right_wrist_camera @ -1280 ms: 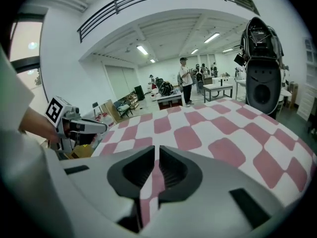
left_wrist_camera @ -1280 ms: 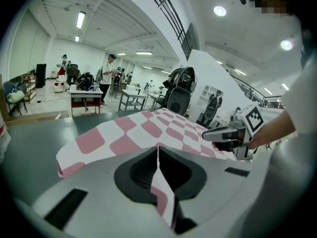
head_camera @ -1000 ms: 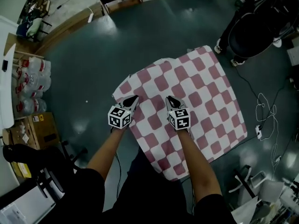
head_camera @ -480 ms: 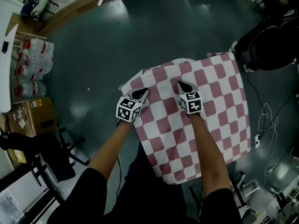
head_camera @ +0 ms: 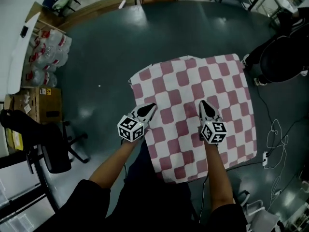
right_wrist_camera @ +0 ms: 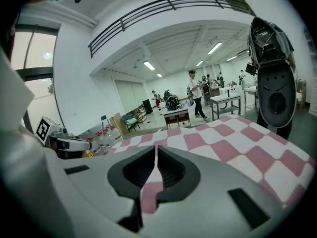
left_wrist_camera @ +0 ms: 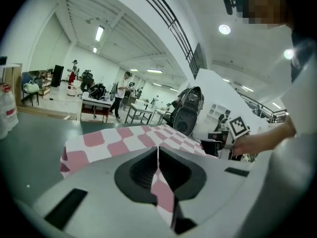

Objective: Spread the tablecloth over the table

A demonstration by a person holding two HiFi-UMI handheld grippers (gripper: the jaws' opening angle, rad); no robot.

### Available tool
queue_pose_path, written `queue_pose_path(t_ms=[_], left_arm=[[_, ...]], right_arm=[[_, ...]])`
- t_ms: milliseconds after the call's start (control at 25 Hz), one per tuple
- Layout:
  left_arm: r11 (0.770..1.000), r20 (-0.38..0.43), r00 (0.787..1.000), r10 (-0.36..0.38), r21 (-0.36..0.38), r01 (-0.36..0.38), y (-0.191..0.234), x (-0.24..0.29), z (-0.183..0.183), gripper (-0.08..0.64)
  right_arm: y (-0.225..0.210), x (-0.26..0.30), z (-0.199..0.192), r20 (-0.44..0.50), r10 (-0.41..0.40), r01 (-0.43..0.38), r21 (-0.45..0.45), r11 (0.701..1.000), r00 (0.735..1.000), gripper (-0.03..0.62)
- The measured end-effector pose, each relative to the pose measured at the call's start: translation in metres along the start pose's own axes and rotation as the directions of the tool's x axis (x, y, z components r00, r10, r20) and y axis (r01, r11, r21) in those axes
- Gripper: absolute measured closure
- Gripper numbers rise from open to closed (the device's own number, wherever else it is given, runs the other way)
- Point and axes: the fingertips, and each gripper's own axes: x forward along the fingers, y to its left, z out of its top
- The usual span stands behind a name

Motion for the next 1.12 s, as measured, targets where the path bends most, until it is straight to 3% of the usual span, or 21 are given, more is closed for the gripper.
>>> queue_pose_path(t_ms=[200, 320, 440, 560, 720, 960, 1120], left_arm=[[0.983, 0.111, 0.981, 0.161, 0.069, -0.169, -0.119, -0.073, -0.013, 0.538], [0.965, 0.191, 0.953, 0.236, 0.065, -0.252, -0.181, -0.13, -0.021, 0.538], [0.952, 0.216, 0.934, 0.285, 0.052, -0.302, -0.24, -0.169, -0.036, 0.538], [0.956, 0.218, 0.935, 0.281, 0.025, -0.293, -0.297, -0.191, -0.056, 0.538], [0.953, 0.251, 0.93, 0.27, 0.072, -0.296, -0.351, -0.216, -0.072, 0.538], [0.967, 0.245, 0.948, 0.203, 0.102, -0.233, -0.385, -0.232, -0.08, 0.538], [0.954, 0.297, 0.927, 0.227, 0.123, -0.273, -0.408, -0.243, -0.062, 0.54]], right_arm=[[0.034, -0.137, -0.021, 0.051, 0.027, -0.026, -0.02, 0.999, 0.998, 0.565], [0.074, -0.21, -0.03, 0.07, 0.061, -0.056, -0.07, 0.996, 0.996, 0.565], [0.11, -0.267, -0.038, 0.07, 0.088, -0.079, -0.121, 0.989, 0.994, 0.565], [0.148, -0.314, -0.046, 0.057, 0.114, -0.101, -0.191, 0.976, 0.992, 0.565], [0.201, -0.356, -0.048, 0.054, 0.164, -0.146, -0.247, 0.958, 0.985, 0.565], [0.245, -0.388, -0.05, 0.093, 0.175, -0.15, -0.232, 0.961, 0.98, 0.566], [0.245, -0.412, -0.05, 0.115, 0.181, -0.148, -0.248, 0.957, 0.977, 0.568]])
